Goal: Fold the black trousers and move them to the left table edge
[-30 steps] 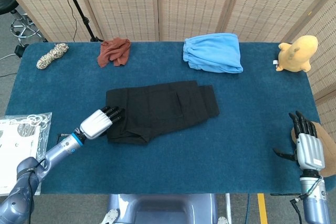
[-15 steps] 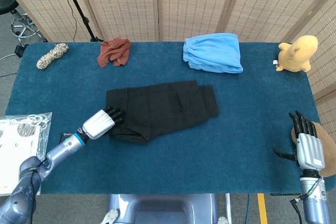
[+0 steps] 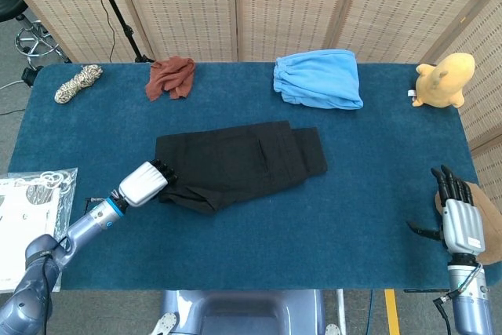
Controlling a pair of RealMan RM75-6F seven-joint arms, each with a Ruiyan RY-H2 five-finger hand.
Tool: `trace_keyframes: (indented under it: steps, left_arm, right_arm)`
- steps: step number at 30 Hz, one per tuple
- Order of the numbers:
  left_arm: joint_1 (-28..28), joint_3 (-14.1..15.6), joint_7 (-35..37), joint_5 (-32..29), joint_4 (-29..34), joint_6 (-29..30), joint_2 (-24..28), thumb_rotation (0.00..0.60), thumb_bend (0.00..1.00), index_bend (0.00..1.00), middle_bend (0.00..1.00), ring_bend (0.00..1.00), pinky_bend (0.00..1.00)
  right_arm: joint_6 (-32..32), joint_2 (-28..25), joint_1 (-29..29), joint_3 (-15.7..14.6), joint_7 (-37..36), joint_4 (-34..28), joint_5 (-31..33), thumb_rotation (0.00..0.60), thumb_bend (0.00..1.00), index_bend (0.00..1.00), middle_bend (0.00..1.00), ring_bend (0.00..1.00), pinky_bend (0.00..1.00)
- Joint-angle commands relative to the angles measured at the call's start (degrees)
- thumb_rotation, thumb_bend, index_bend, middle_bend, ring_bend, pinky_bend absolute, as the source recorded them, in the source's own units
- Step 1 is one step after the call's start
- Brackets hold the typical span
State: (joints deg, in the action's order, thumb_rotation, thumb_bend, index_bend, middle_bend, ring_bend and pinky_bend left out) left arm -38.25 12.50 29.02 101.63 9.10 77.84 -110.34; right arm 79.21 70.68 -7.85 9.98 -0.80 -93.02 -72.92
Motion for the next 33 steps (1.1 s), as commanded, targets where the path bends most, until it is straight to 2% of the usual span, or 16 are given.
trace_keyframes:
  steps: [1, 21, 27, 33]
  left_arm:
    - [0.5, 0.1, 0.0, 0.0, -0.2, 0.5, 0.8, 0.600, 0.54, 0.67, 0.53, 0.47, 0.44]
    - [9.5, 2.3, -1.5, 1.4, -1.2, 8.3, 13.0, 0.600, 0.54, 0.68, 0.54, 0.48, 0.45]
    - [7.9, 1.6, -2.6, 1.2, -0.3, 10.7, 13.5, 0.600, 0.54, 0.68, 0.54, 0.48, 0.45]
    - [3.5, 0.5, -3.7, 1.2, 1.3, 13.7, 11.9, 0.600, 0.54, 0.68, 0.54, 0.48, 0.45]
  right_arm:
    - [0.0, 0.0, 0.0, 0.0, 0.0, 0.0, 0.0, 0.600, 0.00, 0.06, 0.00, 0.00, 0.03]
    - [-0.5, 0.6, -0.2, -0.5, 0.9, 0.1, -0.1, 0.600, 0.00, 0.06, 0.00, 0.00, 0.03]
    - [-0.4, 0.6, -0.2, -0.4, 0.9, 0.1, 0.0, 0.600, 0.00, 0.06, 0.00, 0.00, 0.03]
    - [-0.4, 0.4, -0.2, -0.3, 0.7, 0.1, 0.1, 0.600, 0.00, 0.06, 0.00, 0.00, 0.03]
